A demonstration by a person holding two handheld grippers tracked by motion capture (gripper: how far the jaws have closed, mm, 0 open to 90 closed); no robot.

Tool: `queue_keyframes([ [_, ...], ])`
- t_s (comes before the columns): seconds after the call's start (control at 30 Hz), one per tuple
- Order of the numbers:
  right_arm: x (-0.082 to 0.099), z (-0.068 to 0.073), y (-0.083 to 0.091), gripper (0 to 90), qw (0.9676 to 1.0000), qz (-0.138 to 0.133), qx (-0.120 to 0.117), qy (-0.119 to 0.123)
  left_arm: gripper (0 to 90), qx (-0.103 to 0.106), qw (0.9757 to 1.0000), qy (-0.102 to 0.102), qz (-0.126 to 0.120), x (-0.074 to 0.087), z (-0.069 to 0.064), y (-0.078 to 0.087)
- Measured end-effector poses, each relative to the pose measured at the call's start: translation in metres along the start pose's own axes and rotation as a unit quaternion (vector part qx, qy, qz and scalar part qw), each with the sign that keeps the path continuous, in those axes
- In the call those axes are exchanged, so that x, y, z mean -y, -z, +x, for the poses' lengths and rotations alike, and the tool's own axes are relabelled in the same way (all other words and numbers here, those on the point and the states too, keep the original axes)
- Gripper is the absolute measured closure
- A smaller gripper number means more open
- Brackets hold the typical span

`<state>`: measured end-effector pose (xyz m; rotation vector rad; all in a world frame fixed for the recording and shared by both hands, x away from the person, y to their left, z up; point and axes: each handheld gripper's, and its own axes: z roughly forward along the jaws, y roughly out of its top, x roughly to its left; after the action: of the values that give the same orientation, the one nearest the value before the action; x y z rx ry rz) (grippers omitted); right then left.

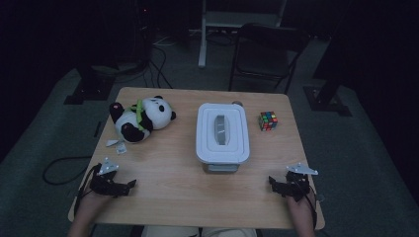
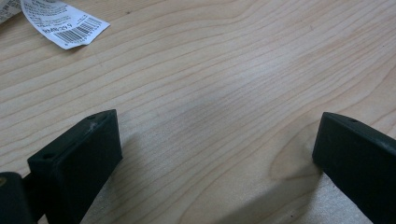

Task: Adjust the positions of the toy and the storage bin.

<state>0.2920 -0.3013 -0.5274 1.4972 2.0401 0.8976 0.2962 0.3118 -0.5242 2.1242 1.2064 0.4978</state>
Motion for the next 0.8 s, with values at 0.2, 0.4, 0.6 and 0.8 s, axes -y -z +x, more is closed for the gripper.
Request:
queue_keyframes([
  [0.2,0.001,-0.003,0.002,13.2,0.9998,-0.005,-0.016,-0.010,2.1,0.001,1.0000,-0.002,0.001,0.000,-0.002,0.000],
  [0.4,0.005,-0.011,0.011,13.3,0.9994,-0.025,-0.008,-0.021,2.1,0.006,1.0000,-0.001,-0.001,-0.002,-0.004,-0.001],
  [0.6,0.002,-0.009,0.013,13.4,0.9993,-0.034,0.003,-0.013,2.1,0.023,0.9997,-0.010,0.002,-0.011,-0.013,-0.005],
  [0.8,0.005,0.001,0.007,13.6,0.9996,-0.011,0.018,0.016,2.3,0.018,0.9998,-0.010,0.006,-0.011,-0.011,-0.008],
])
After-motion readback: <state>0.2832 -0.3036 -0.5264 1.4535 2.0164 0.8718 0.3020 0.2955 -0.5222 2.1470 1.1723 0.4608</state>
